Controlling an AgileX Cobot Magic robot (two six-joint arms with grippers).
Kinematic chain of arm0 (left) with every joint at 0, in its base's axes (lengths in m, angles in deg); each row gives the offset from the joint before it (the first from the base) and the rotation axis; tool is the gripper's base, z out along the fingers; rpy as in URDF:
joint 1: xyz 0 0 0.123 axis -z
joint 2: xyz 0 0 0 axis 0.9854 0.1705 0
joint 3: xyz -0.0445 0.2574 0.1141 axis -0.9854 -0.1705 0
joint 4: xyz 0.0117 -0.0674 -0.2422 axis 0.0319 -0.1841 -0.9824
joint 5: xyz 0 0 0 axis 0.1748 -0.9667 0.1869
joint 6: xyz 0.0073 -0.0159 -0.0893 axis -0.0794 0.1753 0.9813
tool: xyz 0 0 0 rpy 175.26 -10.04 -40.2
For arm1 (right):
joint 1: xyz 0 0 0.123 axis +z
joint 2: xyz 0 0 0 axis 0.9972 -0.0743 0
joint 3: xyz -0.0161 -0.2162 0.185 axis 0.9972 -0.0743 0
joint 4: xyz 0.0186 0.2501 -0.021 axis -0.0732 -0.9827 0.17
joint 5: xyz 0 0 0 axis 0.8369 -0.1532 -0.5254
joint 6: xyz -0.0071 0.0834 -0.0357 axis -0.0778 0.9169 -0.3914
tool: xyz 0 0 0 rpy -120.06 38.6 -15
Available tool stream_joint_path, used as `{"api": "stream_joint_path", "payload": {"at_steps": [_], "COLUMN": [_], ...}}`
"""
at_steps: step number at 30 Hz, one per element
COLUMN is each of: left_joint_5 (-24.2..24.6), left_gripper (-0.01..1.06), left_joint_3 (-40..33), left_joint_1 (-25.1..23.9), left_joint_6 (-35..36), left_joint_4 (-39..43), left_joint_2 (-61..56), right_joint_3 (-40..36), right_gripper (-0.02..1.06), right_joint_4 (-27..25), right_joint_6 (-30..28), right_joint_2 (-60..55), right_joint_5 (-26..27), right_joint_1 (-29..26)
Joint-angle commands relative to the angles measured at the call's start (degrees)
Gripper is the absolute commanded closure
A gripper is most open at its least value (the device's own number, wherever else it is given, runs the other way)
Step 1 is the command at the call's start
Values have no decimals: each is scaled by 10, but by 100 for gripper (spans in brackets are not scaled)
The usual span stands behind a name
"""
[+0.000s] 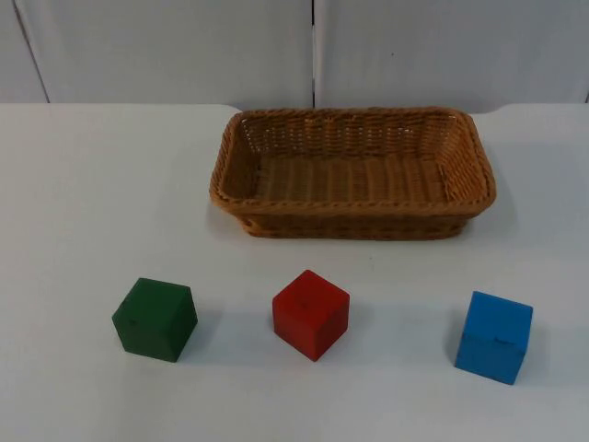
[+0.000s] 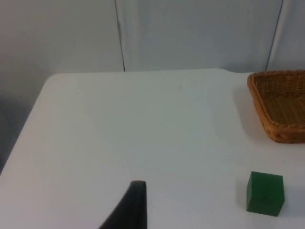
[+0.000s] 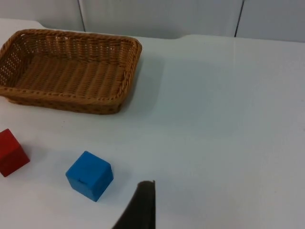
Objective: Pick up one cube with each hand and place exactly two cubes into the same basket, leaving the remaining cube outside.
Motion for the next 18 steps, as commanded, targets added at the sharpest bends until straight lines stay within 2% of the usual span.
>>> {"api": "stream_joint_path", "payload": {"at_steps": [1,12,18], "left_joint_5": [-2,-16,-20], "left_gripper": [0,0,0], "left_joint_3": [7,19,19], "left_joint_1": [-3,-3,-3], "left_joint_6": [0,0,0], "left_joint_4": [-11,-55,-67], "left_joint_2": [22,123,141], "right_joint_3": [4,4,4], "right_gripper": [19,19,19], "right_joint_4": [0,-15,-15], "right_joint_6": [-1,-15,-16], "right_joint_2": [-10,-39,-50], "right_joint_5": [14,26,26], "right_joint_1": [-4,-4,-4]}}
